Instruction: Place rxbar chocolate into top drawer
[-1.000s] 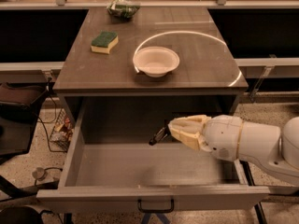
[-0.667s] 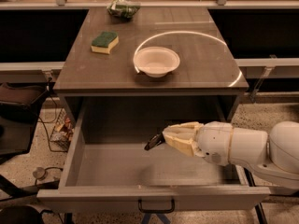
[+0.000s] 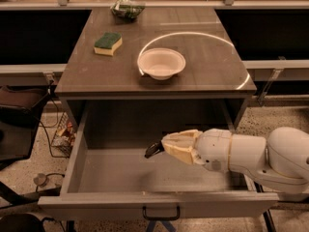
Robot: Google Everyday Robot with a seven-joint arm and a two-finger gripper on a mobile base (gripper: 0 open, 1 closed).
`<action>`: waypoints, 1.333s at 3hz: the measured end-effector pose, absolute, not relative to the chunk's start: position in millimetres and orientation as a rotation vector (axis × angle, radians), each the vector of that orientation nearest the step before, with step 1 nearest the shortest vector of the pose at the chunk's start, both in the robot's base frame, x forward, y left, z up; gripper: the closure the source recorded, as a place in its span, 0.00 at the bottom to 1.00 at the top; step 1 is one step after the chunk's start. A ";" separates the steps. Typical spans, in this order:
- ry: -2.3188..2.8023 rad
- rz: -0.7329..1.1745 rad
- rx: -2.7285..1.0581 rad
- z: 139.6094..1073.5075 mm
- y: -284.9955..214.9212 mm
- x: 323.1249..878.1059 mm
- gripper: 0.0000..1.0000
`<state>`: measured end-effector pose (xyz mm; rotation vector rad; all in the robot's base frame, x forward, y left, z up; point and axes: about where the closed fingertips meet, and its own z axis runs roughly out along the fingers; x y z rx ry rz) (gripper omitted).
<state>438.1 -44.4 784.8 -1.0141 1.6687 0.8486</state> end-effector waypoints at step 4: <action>1.663 0.852 -1.029 786.8 -38.1 436.8 0.00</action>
Offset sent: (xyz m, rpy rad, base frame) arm -0.0003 0.0014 0.0004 -0.0006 -0.0007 0.0028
